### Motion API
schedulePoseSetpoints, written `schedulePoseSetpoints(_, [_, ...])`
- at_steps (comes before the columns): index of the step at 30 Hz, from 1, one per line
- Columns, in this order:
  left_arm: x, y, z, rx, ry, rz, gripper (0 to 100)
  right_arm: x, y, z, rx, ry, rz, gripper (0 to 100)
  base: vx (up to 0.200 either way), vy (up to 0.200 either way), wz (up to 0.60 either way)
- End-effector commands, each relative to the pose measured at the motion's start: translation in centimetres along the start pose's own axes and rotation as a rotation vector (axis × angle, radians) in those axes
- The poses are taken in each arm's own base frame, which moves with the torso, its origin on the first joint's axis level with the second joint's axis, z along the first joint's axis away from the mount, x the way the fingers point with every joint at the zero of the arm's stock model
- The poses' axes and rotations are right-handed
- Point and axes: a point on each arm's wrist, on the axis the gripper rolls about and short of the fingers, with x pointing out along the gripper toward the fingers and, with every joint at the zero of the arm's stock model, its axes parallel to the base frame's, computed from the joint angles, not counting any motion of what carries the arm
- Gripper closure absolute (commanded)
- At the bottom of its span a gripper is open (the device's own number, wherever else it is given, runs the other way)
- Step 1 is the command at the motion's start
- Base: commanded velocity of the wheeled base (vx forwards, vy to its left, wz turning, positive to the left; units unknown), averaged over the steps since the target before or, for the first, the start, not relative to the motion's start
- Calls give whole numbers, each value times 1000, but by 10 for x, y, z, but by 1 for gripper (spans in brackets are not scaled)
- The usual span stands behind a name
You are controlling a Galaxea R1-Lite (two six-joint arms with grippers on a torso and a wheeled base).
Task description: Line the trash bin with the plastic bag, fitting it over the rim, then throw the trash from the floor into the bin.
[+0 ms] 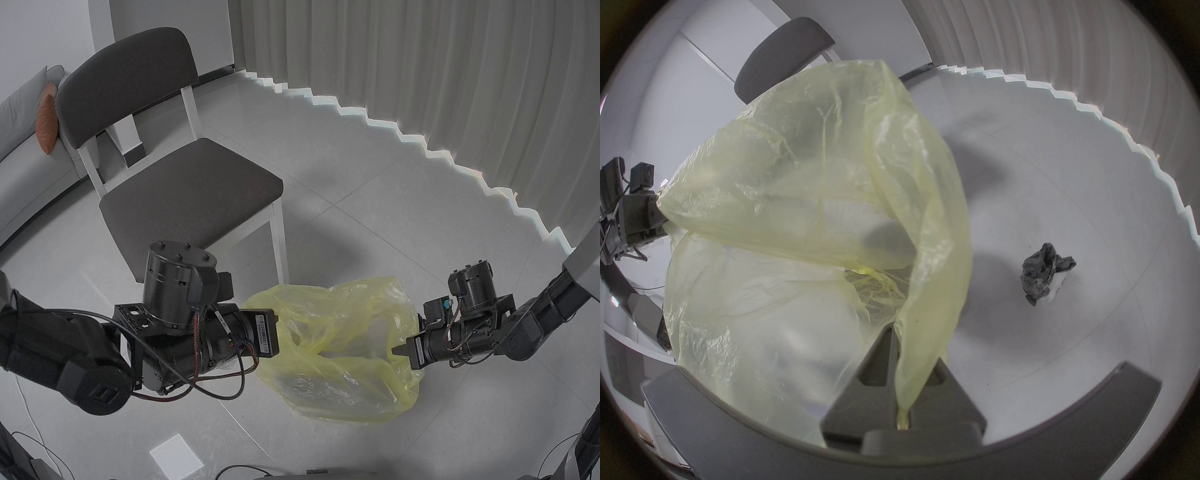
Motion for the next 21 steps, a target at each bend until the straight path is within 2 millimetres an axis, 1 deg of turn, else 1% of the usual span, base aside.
schedulePoseSetpoints(1, [29, 19, -24, -47, 73, 27, 100, 21, -8, -16, 22, 73, -4, 100, 0, 0, 0])
schedulePoseSetpoints(2, [31, 19, -25, -49, 71, 27, 100, 22, -8, -16, 22, 73, -4, 100, 0, 0, 0])
schedulePoseSetpoints(5, [44, 30, -32, -61, 73, 43, 100, 27, -4, -14, 6, 73, 9, 100, 0, 0, 0])
schedulePoseSetpoints(7, [52, 43, -34, -77, 80, 55, 100, 37, 2, -11, -10, 71, 25, 100, 0, 0, 0])
schedulePoseSetpoints(8, [56, 50, -35, -88, 80, 59, 100, 43, 2, -11, -12, 76, 29, 100, 0, 0, 0])
schedulePoseSetpoints(9, [57, 53, -35, -92, 80, 61, 100, 45, 2, -10, -12, 76, 29, 100, 0, 0, 0])
schedulePoseSetpoints(11, [64, 63, -37, -108, 82, 64, 100, 57, 0, -9, -13, 82, 30, 100, 0, 0, 0])
schedulePoseSetpoints(12, [66, 65, -37, -109, 82, 64, 100, 60, 1, -8, -16, 81, 32, 100, 0, 0, 0])
schedulePoseSetpoints(17, [87, 68, -44, -108, 80, 61, 100, 81, -6, -7, -10, 93, 28, 100, 0, 0, 0])
schedulePoseSetpoints(18, [87, 68, -44, -108, 80, 61, 100, 81, -6, -7, -10, 93, 28, 100, 0, 0, 0])
schedulePoseSetpoints(19, [99, 69, -45, -107, 82, 60, 100, 90, -10, -6, -6, 93, 25, 100, 0, 0, 0])
schedulePoseSetpoints(21, [110, 70, -48, -107, 88, 63, 100, 99, -16, -5, 3, 95, 19, 100, 0, 0, 0])
